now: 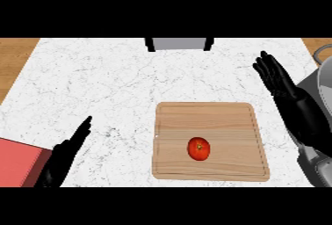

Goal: Pick the tomato from the cutting board and place it in the pot

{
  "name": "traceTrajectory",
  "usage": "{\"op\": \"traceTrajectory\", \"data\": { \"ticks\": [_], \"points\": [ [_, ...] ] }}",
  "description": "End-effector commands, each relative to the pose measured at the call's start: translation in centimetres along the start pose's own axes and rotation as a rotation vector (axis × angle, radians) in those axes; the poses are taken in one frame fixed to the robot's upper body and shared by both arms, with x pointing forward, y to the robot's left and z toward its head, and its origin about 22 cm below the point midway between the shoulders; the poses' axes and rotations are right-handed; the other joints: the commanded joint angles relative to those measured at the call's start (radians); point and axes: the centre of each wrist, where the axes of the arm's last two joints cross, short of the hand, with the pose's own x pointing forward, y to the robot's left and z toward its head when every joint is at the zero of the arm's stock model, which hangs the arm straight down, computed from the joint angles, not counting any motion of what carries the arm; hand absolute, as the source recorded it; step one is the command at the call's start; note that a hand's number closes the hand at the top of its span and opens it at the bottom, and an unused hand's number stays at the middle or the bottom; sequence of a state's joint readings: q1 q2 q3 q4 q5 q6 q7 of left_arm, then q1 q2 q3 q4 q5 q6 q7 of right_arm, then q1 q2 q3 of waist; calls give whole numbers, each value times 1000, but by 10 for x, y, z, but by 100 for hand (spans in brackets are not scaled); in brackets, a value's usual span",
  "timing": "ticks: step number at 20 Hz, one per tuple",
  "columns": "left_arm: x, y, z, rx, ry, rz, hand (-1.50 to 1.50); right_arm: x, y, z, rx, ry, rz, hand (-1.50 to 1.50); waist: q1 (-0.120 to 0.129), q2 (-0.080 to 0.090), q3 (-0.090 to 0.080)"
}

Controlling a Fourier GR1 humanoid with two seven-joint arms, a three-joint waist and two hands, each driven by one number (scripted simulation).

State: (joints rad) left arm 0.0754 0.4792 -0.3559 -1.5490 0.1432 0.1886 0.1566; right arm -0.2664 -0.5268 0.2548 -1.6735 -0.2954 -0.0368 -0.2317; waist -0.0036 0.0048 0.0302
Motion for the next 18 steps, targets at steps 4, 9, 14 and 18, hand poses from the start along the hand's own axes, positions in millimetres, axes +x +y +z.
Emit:
{"op": "traceTrajectory", "data": {
  "ticks": [4,9,14,18],
  "points": [
    [65,39,-22,237,-251,146,0,-42,-18,23,-190,133,17,150,11,-1,-29],
    [90,37,-29,276,-344,286,0,-89,-13,72,-301,310,395,-150,10,4,-29],
    [107,43,-37,285,-351,300,0,-121,11,81,-318,84,276,-150,8,-3,-29],
    [93,42,-38,306,-336,280,0,-76,10,77,-221,58,315,-150,-3,-7,-31]
  ]
}}
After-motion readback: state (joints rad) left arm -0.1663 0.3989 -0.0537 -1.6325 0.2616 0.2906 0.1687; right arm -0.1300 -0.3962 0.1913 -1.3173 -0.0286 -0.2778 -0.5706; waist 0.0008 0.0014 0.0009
